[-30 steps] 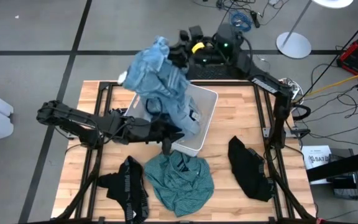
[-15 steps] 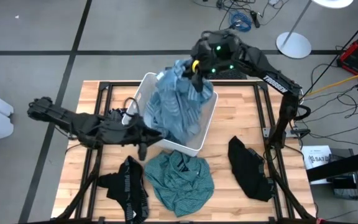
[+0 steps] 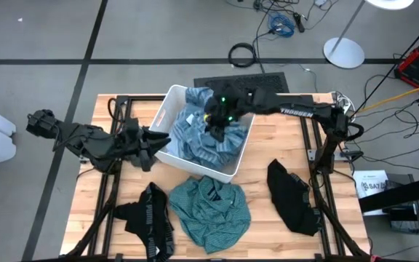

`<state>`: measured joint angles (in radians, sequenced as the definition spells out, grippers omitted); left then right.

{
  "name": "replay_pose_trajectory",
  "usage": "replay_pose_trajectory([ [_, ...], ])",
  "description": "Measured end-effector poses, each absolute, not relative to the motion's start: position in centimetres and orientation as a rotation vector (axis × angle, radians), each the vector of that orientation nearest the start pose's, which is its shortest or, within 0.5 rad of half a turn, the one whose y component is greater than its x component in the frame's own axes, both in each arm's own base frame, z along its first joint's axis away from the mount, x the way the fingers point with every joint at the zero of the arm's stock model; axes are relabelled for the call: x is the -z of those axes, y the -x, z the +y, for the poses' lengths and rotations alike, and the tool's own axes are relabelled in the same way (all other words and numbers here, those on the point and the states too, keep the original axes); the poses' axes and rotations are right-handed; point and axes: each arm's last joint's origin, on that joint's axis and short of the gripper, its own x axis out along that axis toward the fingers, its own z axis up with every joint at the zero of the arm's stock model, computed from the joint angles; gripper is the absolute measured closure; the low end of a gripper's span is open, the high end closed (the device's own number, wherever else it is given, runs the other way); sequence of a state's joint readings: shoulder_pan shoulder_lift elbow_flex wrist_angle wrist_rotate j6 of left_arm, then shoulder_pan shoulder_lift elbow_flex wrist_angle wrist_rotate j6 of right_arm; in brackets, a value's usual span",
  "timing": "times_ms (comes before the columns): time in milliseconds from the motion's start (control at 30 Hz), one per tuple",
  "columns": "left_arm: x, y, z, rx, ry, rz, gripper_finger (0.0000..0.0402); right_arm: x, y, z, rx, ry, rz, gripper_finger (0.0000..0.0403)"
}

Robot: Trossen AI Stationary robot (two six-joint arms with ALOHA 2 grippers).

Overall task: Sort clothes
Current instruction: Put the blue polo shirt into the white laundry organizer

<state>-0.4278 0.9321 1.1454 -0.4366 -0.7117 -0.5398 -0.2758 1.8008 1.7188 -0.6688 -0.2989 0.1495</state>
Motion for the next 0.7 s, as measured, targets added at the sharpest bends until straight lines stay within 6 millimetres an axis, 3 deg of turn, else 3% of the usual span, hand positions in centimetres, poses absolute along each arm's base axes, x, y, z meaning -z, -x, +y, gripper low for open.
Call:
replay_pose_trajectory([
  [133,-40.6,-16.9,-5.6,-0.331,0.408,0.108,0.0289,-30.4,-39.4,-9.5,0.084,-0.382,0.723,0.0368],
  [333,-40.6,-16.9,-5.6,-0.332,0.409,0.107,0.0289,-27.1,-38.9,-7.1,-0.011,-0.409,0.933,0.0368],
  [567,-40.6,-16.9,-5.6,-0.331,0.407,0.108,0.0289,-26.5,-38.2,-5.8,-0.054,-0.36,1.039,0.0365],
  [700,-40.6,-16.9,-5.6,-0.331,0.407,0.107,0.0289,-26.7,-38.6,-6.1,0.026,-0.337,0.994,0.0307],
])
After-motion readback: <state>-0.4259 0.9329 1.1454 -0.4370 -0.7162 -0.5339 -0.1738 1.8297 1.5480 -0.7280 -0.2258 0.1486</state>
